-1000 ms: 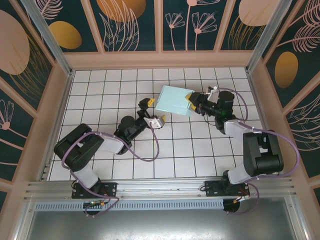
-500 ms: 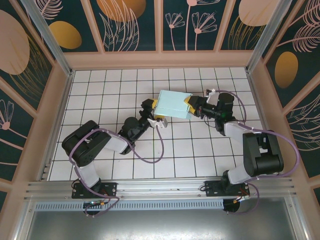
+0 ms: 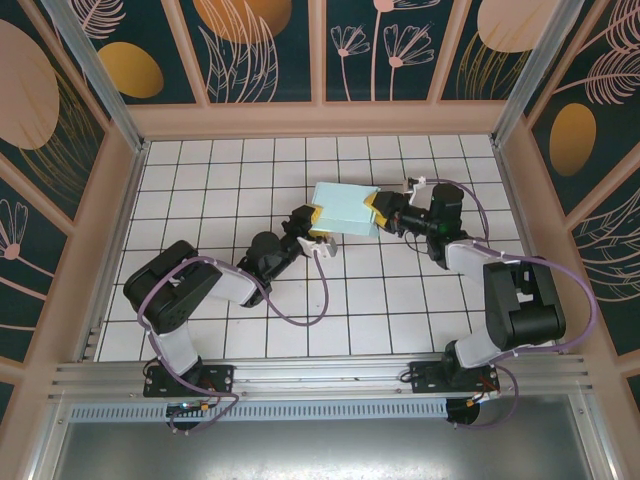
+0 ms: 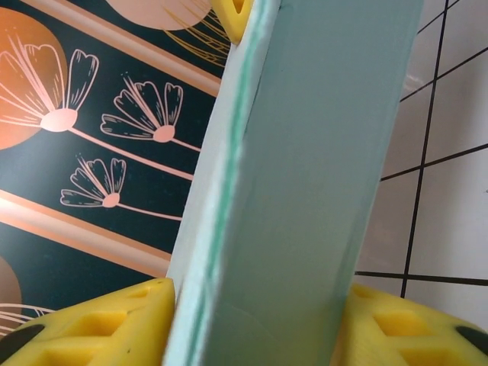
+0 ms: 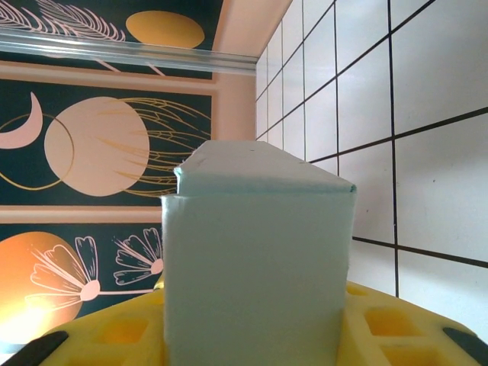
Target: Fold the paper box
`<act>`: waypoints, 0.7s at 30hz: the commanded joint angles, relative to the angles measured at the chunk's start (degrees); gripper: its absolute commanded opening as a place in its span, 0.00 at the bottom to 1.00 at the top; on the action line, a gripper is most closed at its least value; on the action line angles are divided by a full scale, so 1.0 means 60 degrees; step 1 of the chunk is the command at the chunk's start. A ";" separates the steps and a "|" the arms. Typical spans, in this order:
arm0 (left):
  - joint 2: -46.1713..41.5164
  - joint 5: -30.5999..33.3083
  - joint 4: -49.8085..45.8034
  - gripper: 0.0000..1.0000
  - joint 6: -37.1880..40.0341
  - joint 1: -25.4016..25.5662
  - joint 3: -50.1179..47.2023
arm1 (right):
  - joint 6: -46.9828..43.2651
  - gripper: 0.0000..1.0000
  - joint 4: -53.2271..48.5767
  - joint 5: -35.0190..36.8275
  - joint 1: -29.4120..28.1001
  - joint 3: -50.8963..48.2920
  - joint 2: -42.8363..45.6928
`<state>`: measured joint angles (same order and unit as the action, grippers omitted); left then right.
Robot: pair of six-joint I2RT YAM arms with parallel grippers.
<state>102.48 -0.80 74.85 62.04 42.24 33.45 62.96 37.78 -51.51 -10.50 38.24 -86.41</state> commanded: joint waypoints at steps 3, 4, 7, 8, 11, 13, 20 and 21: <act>-0.0242 -0.0171 0.0500 0.44 -0.0502 0.0055 0.0181 | -0.0393 0.28 -0.0136 -0.0111 -0.0132 0.0317 -0.0168; -0.0230 -0.0155 0.0504 0.44 -0.0557 0.0050 0.0181 | -0.0432 0.28 -0.0175 -0.0089 -0.0125 0.0331 -0.0173; -0.0219 -0.0124 0.0495 0.40 -0.0796 0.0054 0.0210 | -0.0509 0.30 -0.0232 -0.0015 -0.0126 0.0363 -0.0157; -0.0266 -0.0143 0.0454 0.37 -0.0919 0.0061 0.0202 | -0.0526 0.32 -0.0236 0.0025 -0.0125 0.0363 -0.0158; -0.0423 -0.0175 0.0193 0.32 -0.1403 0.0062 0.0245 | -0.0584 0.39 -0.0234 0.0174 -0.0133 0.0352 -0.0102; -0.0503 -0.0169 -0.0123 0.31 -0.1637 0.0064 0.0330 | -0.0609 0.49 -0.0168 0.0261 -0.0126 0.0314 -0.0027; -0.0658 0.0363 -0.0497 0.26 -0.2872 0.0057 0.0333 | -0.1215 0.70 -0.0164 0.0764 -0.0005 0.0063 0.0462; -0.0906 0.0447 -0.0778 0.26 -0.3094 0.0038 0.0381 | -0.1433 0.71 -0.0260 0.0788 0.0053 0.0043 0.0560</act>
<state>100.82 -0.89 69.21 51.16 42.65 33.58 58.76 36.16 -48.58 -10.81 38.94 -85.84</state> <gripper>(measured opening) 0.401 0.703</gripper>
